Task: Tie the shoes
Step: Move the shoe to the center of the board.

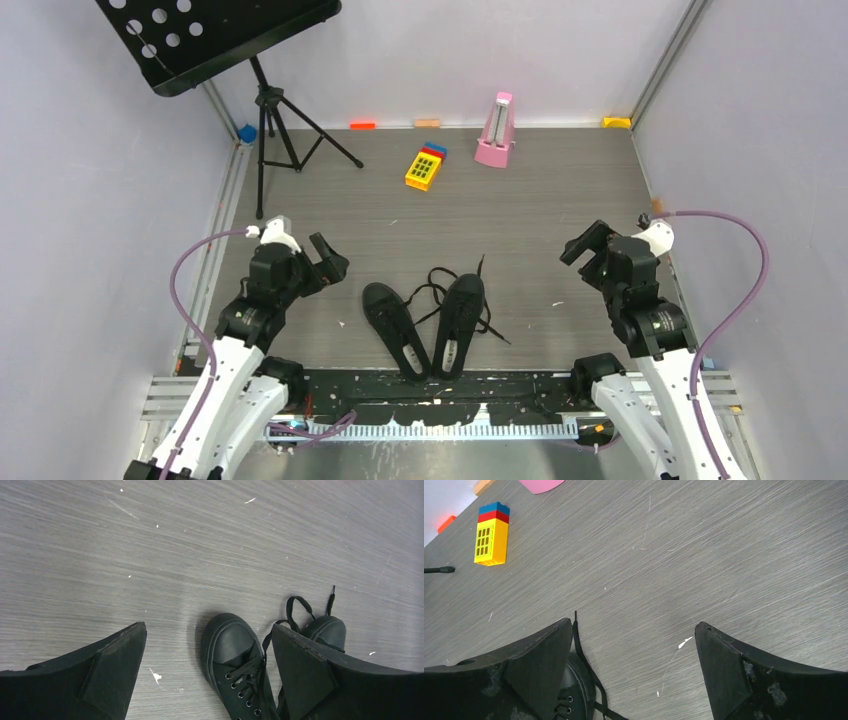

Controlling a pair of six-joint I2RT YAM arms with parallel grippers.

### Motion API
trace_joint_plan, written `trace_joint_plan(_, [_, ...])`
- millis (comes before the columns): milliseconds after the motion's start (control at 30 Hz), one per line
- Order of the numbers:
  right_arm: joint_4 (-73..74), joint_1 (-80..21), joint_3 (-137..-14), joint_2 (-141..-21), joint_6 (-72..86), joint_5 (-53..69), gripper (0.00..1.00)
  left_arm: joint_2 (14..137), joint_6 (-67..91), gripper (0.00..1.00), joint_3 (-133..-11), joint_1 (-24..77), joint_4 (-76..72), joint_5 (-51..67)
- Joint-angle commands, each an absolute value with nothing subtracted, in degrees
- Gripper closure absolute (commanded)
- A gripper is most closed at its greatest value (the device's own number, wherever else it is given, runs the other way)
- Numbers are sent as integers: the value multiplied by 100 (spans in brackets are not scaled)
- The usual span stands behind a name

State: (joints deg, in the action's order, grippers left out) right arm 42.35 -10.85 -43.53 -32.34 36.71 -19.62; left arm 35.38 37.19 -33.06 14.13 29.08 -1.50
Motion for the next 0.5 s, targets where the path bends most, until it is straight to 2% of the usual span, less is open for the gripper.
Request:
trace_joint_plan(0, [4245,-1072,-4585,-3288,3855,-1922,3,3655,3919,0,-3366,1406,3063,-234])
trace_joint_plan(167, [4293,-1072,-4671,-3518,3727,-1337,3,3734,3843,0,-3251,1406,3077,-32])
trace_joint_plan(300, [4677,-1079,-4847,-4006,3840,-424,3,4005,3963,0,-3182,1425,3059,669])
trace_joint_plan(400, [4664,-1341,-4692,-4299,3999,417,9,4143,4123,0,-3165,1733,3082,723])
trace_joint_plan(467, [4526,-1824,-4458,-4415,4221,433,11,4198,4257,0,-3217,2163,3242,373])
